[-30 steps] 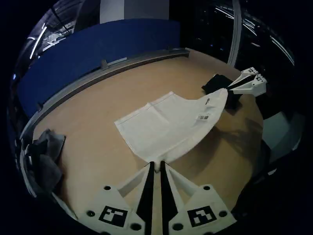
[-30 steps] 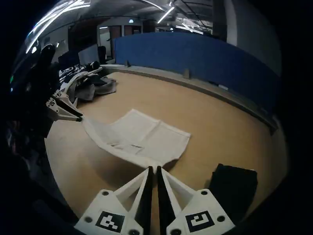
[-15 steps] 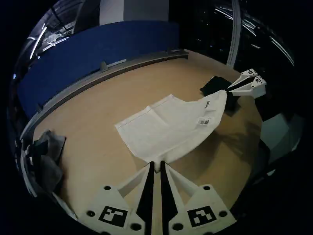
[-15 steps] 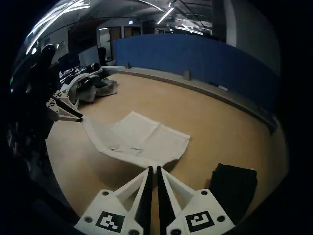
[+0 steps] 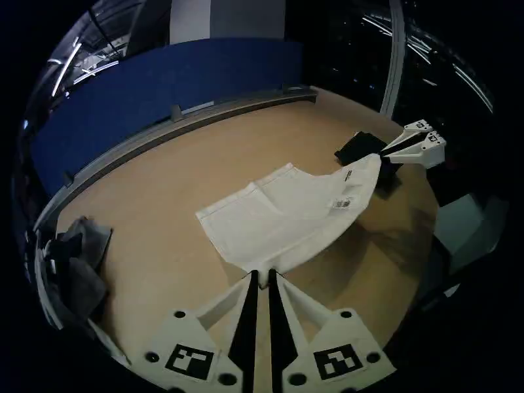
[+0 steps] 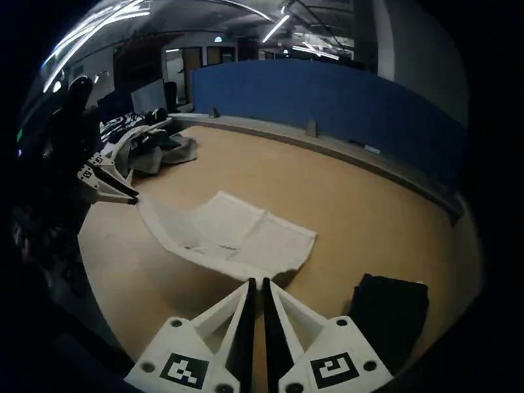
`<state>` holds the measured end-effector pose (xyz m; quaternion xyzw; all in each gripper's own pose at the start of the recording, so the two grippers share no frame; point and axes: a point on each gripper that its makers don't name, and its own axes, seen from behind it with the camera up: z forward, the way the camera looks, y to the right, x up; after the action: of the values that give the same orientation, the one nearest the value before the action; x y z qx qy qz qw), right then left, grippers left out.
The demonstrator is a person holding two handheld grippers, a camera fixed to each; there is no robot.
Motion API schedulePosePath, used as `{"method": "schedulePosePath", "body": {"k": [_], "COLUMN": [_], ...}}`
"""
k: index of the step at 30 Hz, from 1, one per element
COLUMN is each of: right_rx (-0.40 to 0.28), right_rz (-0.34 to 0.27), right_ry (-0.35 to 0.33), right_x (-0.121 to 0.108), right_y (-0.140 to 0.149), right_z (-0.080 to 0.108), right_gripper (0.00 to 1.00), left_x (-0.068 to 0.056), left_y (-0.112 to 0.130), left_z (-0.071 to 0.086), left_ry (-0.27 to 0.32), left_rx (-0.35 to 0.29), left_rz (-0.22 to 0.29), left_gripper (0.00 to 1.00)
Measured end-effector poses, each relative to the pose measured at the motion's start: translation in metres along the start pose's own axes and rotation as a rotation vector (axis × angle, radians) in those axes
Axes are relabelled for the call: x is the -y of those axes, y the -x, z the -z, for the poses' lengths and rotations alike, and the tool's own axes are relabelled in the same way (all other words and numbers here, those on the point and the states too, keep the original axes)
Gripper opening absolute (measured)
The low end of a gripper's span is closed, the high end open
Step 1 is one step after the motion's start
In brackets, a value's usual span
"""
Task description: Fold towel
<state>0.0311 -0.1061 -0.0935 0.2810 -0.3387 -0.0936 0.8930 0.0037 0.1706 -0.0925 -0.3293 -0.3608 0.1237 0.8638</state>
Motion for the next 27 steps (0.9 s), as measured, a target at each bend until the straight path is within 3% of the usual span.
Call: {"method": "schedulePosePath", "body": {"k": [13, 27], "right_rx": [0.011, 0.035], "right_rz": [-0.005, -0.007], "right_ry": [0.01, 0.038], "right_x": [-0.006, -0.036], "right_y": [0.007, 0.002], "right_z": [-0.009, -0.057], "right_gripper": [0.07, 0.07], "left_x": [0.006, 0.038], "left_y": [-0.002, -0.015], "left_z": [-0.008, -0.054], "left_ry": [-0.008, -0.047], "left_rx": [0.002, 0.007], "left_rz": [0.026, 0.063], "left_gripper": [0.11, 0.11]}}
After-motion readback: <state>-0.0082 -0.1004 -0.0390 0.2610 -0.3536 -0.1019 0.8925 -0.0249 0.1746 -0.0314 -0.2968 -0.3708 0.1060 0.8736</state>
